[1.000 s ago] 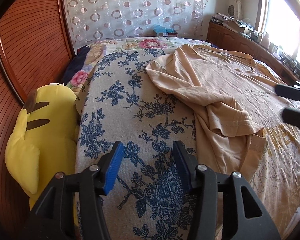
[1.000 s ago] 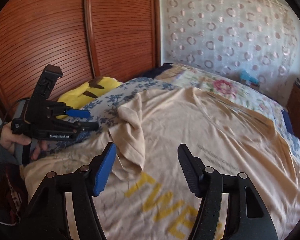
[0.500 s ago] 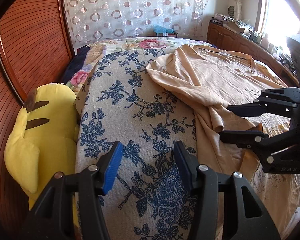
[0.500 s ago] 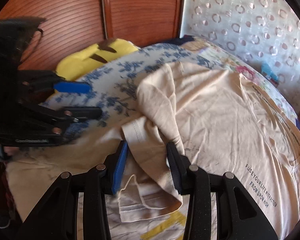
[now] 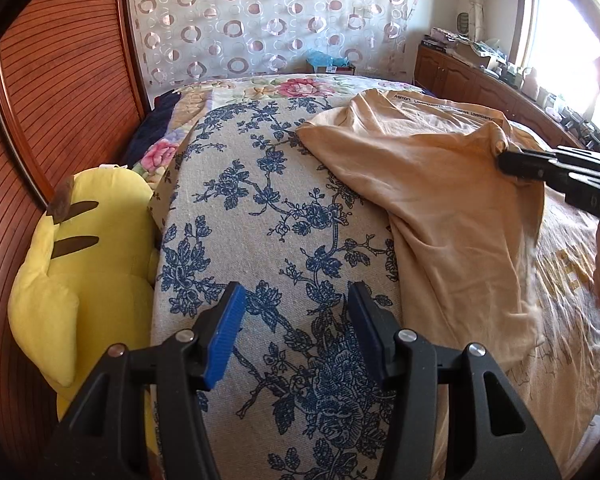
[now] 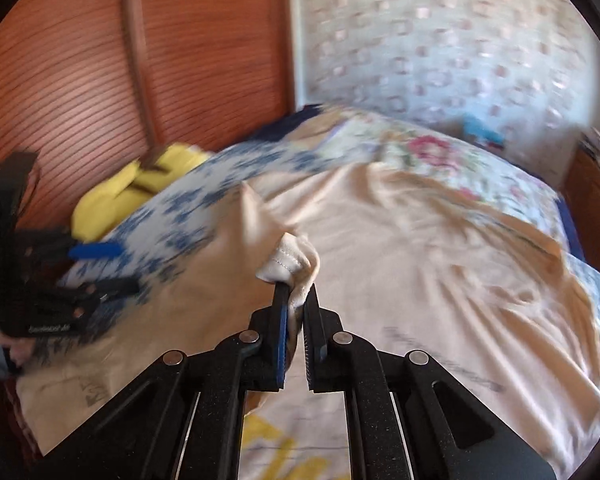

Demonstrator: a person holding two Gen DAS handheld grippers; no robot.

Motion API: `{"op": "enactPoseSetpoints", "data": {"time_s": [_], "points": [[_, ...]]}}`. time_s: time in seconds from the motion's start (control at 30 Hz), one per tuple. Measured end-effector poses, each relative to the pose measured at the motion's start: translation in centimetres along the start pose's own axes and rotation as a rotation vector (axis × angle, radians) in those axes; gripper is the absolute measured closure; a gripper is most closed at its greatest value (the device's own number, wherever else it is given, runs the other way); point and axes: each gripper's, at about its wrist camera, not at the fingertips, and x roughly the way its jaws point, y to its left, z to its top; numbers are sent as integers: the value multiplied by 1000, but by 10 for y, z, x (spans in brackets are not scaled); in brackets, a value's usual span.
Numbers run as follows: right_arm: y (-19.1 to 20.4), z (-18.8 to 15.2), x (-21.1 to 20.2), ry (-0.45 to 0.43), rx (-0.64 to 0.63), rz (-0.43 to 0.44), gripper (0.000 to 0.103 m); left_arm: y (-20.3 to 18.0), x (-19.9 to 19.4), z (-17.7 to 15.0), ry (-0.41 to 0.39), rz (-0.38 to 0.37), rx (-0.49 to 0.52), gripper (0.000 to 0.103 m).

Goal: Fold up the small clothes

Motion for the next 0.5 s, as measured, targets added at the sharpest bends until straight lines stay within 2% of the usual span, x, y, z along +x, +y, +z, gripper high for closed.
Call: {"op": "enactPoseSetpoints", "data": {"time_s": [0.1, 0.17, 0.37, 0.5], "points": [[-16, 0, -2, 12, 18, -24, 90, 0, 0, 0, 0, 0, 0, 50], [-25, -3, -5, 29, 23, -47, 61, 0, 0, 0, 0, 0, 0, 50], [-44, -22, -15, 42, 30, -78, 59, 0, 0, -1, 0, 3, 1, 50], [-55, -39, -9, 97, 18, -96, 59, 1, 0, 2, -3, 1, -9, 50]]}}
